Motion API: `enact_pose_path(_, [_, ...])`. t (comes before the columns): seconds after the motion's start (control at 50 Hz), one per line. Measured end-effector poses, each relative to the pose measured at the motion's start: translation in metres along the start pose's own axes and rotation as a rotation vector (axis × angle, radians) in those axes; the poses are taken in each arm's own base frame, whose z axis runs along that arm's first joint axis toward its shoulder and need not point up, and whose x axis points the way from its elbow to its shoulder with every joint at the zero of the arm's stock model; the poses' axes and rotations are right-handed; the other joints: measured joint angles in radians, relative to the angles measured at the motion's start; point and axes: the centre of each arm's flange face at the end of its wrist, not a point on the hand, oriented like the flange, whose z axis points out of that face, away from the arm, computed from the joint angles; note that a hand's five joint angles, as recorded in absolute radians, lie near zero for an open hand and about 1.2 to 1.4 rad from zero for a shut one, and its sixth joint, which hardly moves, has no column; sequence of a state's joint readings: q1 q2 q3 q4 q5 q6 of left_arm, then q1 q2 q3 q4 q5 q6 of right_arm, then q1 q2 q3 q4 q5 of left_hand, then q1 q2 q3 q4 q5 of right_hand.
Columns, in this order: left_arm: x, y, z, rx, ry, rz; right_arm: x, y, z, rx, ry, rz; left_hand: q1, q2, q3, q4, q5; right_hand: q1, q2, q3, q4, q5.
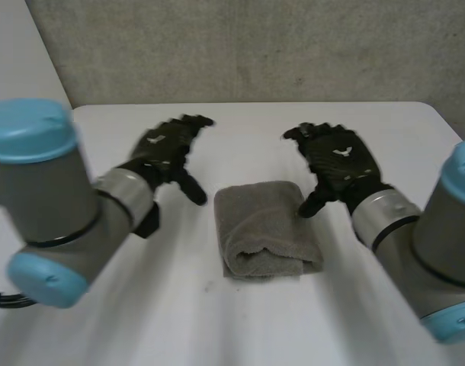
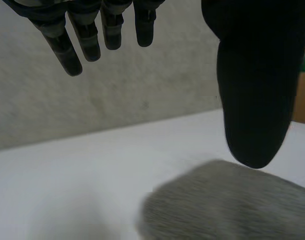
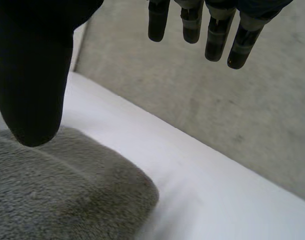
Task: Fold the towel.
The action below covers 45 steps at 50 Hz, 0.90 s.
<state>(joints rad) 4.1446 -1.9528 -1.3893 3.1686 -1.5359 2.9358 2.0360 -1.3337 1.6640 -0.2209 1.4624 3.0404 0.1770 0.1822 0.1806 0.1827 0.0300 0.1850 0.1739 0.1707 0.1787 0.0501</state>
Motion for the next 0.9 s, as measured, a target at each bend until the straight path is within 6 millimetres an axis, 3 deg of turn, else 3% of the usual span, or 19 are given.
enact_pose_path(0.06, [0.022,0.014,0.011,-0.066,0.005,-0.003,0.014,0.002,0.001,-0.04,0.016,0.072,0.0,0.001,0.001,0.0,0.0,-0.001,-0.004,0.0,0.0,0.0])
enact_pose_path(0.1, [0.026,0.018,0.013,-0.078,0.004,-0.002,0.017,0.003,0.001,-0.052,0.015,0.087,0.0,0.001,0.001,0.0,0.0,-0.001,-0.004,0.0,0.0,0.0])
enact_pose_path(0.18, [0.043,0.054,0.026,-0.183,-0.037,0.028,0.022,0.019,0.006,-0.145,-0.029,0.152,0.0,0.001,0.002,0.0,0.0,-0.002,-0.004,0.0,0.0,0.0])
enact_pose_path(0.38, [0.032,0.107,0.029,-0.3,-0.187,0.098,0.012,0.064,0.024,-0.298,-0.112,0.178,-0.003,-0.002,-0.001,-0.002,0.0,-0.003,-0.004,0.0,0.0,0.0])
enact_pose_path(0.5, [0.027,0.111,0.025,-0.312,-0.214,0.107,0.009,0.081,0.033,-0.333,-0.124,0.151,-0.003,-0.008,-0.006,-0.007,0.0,-0.003,-0.004,0.0,0.001,0.0])
enact_pose_path(0.58, [0.029,0.097,0.021,-0.281,-0.208,0.098,0.01,0.075,0.039,-0.306,-0.128,0.1,-0.003,-0.012,-0.01,-0.01,0.0,-0.003,-0.004,0.0,0.001,0.0])
enact_pose_path(0.64, [0.034,0.073,0.017,-0.223,-0.194,0.082,0.013,0.055,0.044,-0.243,-0.123,0.063,-0.003,-0.013,-0.01,-0.012,0.0,-0.003,-0.004,0.0,0.0,0.0])
enact_pose_path(0.78, [0.04,0.011,0.0,-0.072,-0.174,0.044,0.023,-0.018,0.041,-0.048,-0.069,0.016,-0.003,-0.014,-0.011,-0.012,0.0,-0.004,-0.004,0.0,0.001,0.0])
enact_pose_path(0.8, [0.037,-0.009,-0.006,-0.027,-0.178,0.032,0.027,-0.04,0.036,0.01,-0.034,0.009,-0.003,-0.015,-0.011,-0.013,0.0,-0.004,-0.004,0.0,0.001,0.0])
enact_pose_path(0.88, [0.023,-0.044,-0.019,0.054,-0.206,0.01,0.035,-0.072,0.025,0.095,0.04,0.001,-0.003,-0.015,-0.011,-0.013,0.0,-0.004,-0.004,-0.005,0.0,0.0])
enact_pose_path(0.9, [0.014,-0.061,-0.027,0.092,-0.224,0.003,0.039,-0.085,0.019,0.129,0.08,-0.001,-0.003,-0.015,-0.011,-0.013,0.0,-0.004,-0.004,-0.005,0.001,0.0])
